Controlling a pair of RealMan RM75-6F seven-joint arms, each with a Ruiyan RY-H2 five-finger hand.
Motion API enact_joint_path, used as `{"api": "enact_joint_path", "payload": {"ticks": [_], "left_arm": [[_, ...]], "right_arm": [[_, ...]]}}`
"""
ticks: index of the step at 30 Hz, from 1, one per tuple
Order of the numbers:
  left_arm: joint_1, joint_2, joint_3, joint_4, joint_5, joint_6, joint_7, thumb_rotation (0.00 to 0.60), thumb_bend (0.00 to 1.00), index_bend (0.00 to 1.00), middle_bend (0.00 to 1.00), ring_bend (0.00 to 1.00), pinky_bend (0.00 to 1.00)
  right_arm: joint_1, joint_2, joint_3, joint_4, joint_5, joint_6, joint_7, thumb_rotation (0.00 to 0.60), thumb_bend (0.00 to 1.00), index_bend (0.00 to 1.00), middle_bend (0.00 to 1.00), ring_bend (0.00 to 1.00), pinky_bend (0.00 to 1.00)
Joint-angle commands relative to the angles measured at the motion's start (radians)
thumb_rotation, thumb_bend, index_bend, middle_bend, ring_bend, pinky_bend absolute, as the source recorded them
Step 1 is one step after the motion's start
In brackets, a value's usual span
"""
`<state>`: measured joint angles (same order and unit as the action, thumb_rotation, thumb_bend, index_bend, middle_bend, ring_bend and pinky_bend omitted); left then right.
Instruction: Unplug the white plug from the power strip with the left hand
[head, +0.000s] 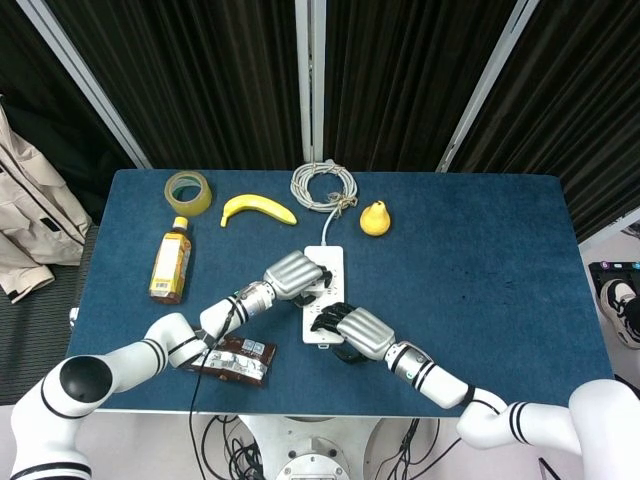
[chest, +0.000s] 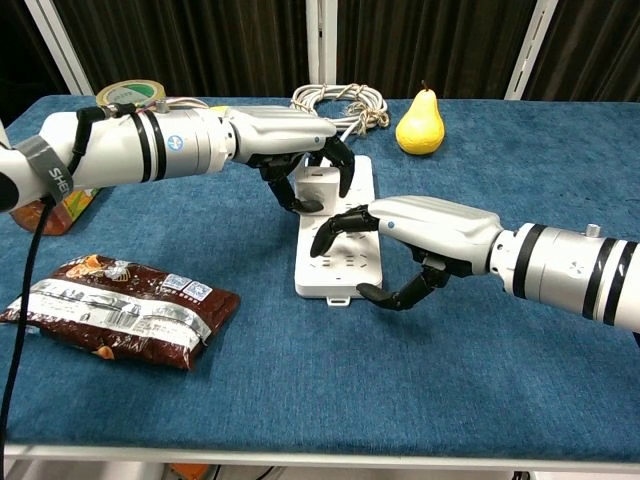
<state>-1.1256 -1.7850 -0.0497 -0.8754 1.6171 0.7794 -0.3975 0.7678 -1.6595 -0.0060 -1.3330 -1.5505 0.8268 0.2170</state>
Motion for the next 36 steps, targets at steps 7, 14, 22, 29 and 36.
{"api": "enact_joint_path", "payload": {"ticks": [7,14,22,29,36], "left_arm": [[0.026,-0.03,0.006,0.063,-0.002,0.086,-0.173,0.6,0.46,0.69,0.73,0.64,0.71],[0.042,-0.055,0.018,0.107,0.002,0.127,-0.242,0.6,0.48,0.75,0.79,0.68,0.73],[0.102,-0.058,-0.034,0.138,-0.04,0.266,-0.27,0.6,0.48,0.7,0.75,0.64,0.71],[0.151,-0.02,-0.021,0.151,-0.098,0.179,-0.089,0.6,0.44,0.51,0.55,0.41,0.46],[0.189,0.021,-0.047,0.042,-0.192,0.105,0.149,0.6,0.18,0.2,0.19,0.05,0.12]], "right_arm": [[0.001,-0.001,-0.003,-0.006,0.007,-0.003,-0.006,0.6,0.41,0.27,0.29,0.14,0.2],[-0.001,0.003,-0.004,-0.012,0.014,-0.002,-0.011,0.6,0.41,0.27,0.29,0.14,0.2],[-0.002,0.007,-0.003,-0.019,0.01,0.012,-0.011,0.6,0.41,0.27,0.29,0.14,0.2],[-0.03,0.027,-0.007,-0.041,-0.037,0.108,-0.004,0.6,0.41,0.27,0.28,0.14,0.2],[-0.072,0.104,-0.009,-0.1,-0.067,0.214,-0.025,0.6,0.4,0.27,0.28,0.14,0.2]]}}
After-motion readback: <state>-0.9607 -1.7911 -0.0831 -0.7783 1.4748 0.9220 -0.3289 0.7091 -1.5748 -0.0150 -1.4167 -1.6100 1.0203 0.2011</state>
